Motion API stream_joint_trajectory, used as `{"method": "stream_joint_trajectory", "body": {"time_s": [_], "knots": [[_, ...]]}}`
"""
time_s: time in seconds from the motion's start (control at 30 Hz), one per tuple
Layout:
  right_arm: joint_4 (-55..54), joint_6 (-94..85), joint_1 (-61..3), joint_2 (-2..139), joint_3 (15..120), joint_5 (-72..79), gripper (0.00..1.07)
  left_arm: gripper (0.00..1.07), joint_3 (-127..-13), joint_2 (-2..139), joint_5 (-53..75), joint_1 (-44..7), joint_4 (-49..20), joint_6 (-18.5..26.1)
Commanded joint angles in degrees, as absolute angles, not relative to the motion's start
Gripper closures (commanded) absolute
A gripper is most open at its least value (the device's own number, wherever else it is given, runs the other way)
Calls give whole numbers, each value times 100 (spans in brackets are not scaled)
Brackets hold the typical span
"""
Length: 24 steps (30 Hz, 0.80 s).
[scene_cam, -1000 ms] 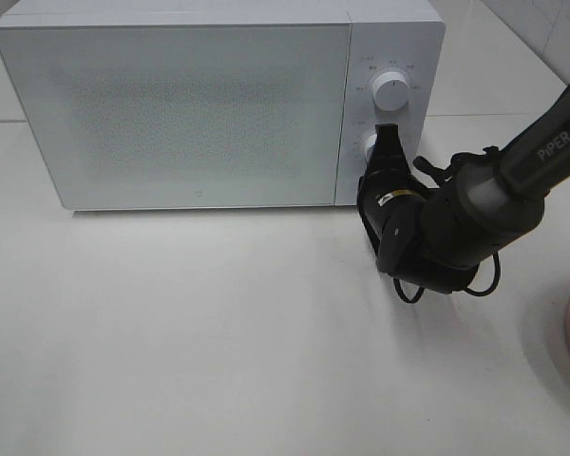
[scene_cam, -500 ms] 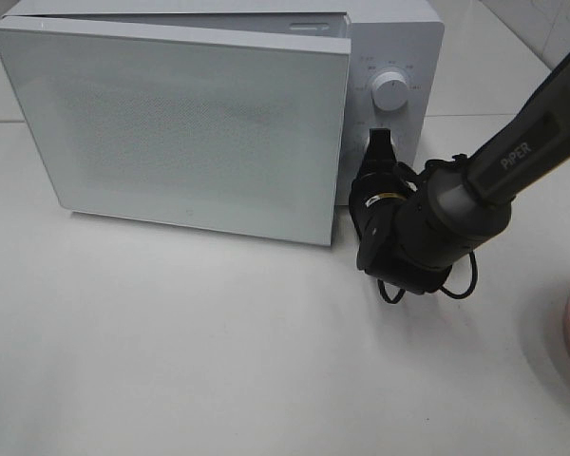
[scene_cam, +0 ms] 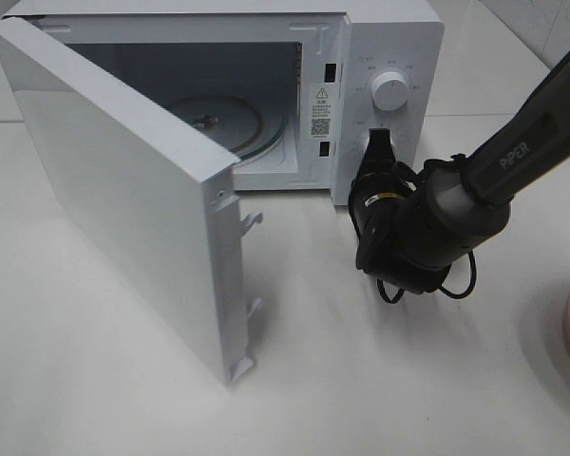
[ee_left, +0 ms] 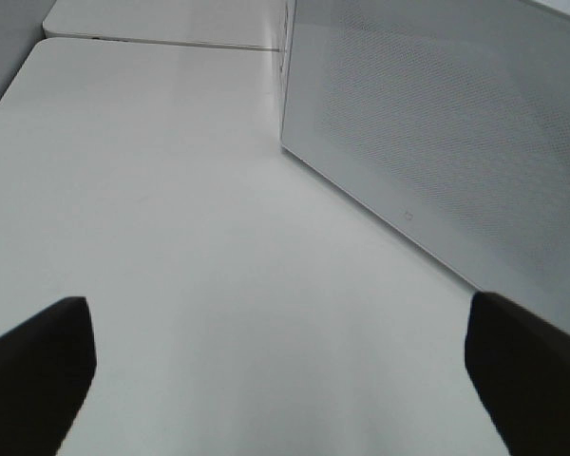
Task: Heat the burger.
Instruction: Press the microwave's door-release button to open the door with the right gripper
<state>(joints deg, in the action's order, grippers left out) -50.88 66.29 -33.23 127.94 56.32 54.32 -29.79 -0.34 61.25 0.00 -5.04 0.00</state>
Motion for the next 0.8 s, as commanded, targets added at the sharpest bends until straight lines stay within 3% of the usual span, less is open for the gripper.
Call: {"method": "stream_joint_trajectory", "body": {"time_s": [0.03,0.8], "knots": [[-4188,6566,-3134,12674,6050,6257,107,9,-2968,-120,6131,6,-516,0],[-4137,6159,-3151,11843,4830,4744,107,9,-2968,-120,6131,6,-516,0]]}}
